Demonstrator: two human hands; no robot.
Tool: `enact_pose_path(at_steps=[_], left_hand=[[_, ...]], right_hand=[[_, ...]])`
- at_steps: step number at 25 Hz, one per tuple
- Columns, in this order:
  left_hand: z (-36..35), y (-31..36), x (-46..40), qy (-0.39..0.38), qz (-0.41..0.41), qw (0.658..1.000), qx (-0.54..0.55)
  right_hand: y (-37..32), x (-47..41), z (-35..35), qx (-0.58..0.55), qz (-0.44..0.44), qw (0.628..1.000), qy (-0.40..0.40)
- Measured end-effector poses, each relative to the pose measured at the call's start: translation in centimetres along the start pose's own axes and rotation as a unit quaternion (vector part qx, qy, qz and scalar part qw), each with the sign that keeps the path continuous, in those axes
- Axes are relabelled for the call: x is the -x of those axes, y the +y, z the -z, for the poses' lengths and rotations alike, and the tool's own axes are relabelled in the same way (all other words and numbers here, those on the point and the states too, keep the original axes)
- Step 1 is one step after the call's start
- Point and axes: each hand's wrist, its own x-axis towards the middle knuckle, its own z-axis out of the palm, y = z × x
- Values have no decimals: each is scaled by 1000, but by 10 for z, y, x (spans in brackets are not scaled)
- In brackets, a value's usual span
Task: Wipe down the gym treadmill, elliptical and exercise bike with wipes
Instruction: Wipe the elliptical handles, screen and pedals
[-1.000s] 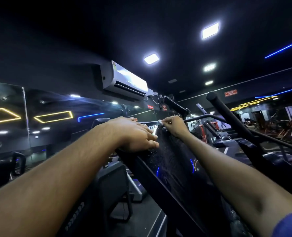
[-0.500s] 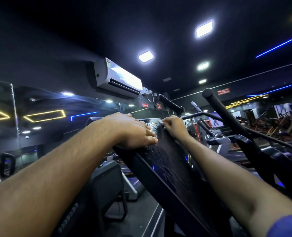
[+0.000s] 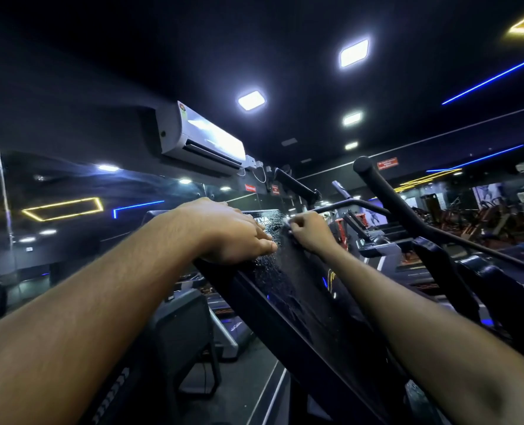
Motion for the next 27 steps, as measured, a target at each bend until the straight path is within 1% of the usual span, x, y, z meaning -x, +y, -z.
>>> enact_pose_path(at_steps=[2,3,5,7,8,9,12,14,16,17,18,19,20,23,24,25,26,27], left_hand=[[1,3,1,-7,0,1000,-5],[2,3,2,-10,1,1000,-8],[4,5,3,-17,-1,1000,-14],[6,6,4,-22,-7,1000,-19],[6,6,5,-23,-6,1000,-15],[6,5,5,-23,-6,1000,-11],[7,6,6,-25,-6,1000,-4],[8,6,6,-22,-5,1000,-3],[9,6,6,-20,-2,1000,5],[9,6,6,-20,-1,1000,7],[9,6,7,-21,-1,1000,8],[9,6,7,-23,-1,1000,7],[8,7,7,-24,-1,1000,5],[8,8,8,-28,-4,1000,-8],[8,8,8,-28,-7,999,-14],[7,6,8,-28,-9,999,-23],[7,5,7,-27,-12,999,-30],[7,5,7,-27,-12,999,-29]], right_hand=[[-29,17,4,-13,88,996,5],[-37,25,6,-27,112,993,7],[-31,35,10,-21,111,994,3],[4,39,13,60,51,997,-28],[26,43,17,99,0,994,-54],[49,48,20,115,-52,989,-75],[84,72,31,110,-181,971,-111],[78,77,29,71,-218,963,-140],[53,73,26,35,-196,966,-166],[34,71,26,42,-172,971,-159],[11,69,26,11,-159,976,-148],[-15,73,29,5,-141,976,-165],[-33,73,26,-26,-130,976,-175],[-65,82,32,-80,-39,978,-191],[-48,78,25,-78,-35,978,-192],[-33,82,25,-68,-50,978,-189],[-11,85,24,-82,-99,975,-182],[10,90,27,-97,-126,971,-180]])
